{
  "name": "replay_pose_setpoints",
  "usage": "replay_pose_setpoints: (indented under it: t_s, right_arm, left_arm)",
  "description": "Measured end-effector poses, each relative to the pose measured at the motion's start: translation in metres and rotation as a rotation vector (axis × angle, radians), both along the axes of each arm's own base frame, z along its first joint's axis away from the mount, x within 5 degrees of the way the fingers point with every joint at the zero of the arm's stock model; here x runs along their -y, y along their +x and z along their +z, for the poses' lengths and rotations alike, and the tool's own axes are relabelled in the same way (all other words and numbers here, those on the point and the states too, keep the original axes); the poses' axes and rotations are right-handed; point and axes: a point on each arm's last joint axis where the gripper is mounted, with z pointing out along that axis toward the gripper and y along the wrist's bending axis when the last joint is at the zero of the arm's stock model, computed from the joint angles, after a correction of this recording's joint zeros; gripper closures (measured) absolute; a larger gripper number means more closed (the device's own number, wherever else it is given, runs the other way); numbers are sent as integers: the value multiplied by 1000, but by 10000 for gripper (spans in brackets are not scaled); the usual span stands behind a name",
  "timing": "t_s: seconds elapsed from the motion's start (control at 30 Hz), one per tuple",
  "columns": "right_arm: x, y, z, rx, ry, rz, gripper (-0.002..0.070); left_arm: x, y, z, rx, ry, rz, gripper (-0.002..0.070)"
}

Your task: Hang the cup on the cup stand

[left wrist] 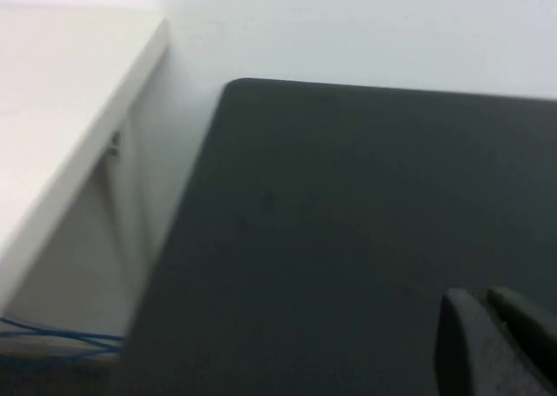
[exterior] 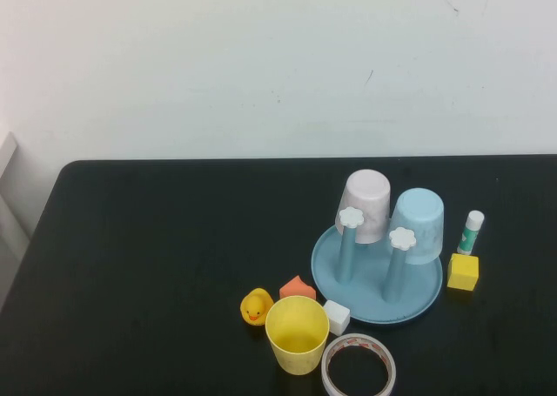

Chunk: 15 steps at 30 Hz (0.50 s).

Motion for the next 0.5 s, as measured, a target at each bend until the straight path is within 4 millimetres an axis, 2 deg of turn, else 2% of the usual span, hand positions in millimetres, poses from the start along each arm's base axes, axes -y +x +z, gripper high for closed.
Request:
replay_pose_setpoints:
  t_s: [0.17, 0.3, 0.37, 0.5]
  right_arm:
    - [0, 0, 0, 0, 0, 0, 678]
    - [-2, 0, 0, 1, 60, 4, 678]
    - [-5, 0, 1, 3, 177, 6, 678]
    - [-19, 0, 3, -15, 679, 8, 678]
  left_arm:
    - [6, 0, 1, -1, -225, -6, 677]
    - [16, -1, 4, -21, -636, -15, 677]
    - [20, -1, 7, -33, -811, -25, 677]
    - [22, -1, 11, -18, -961, -27, 677]
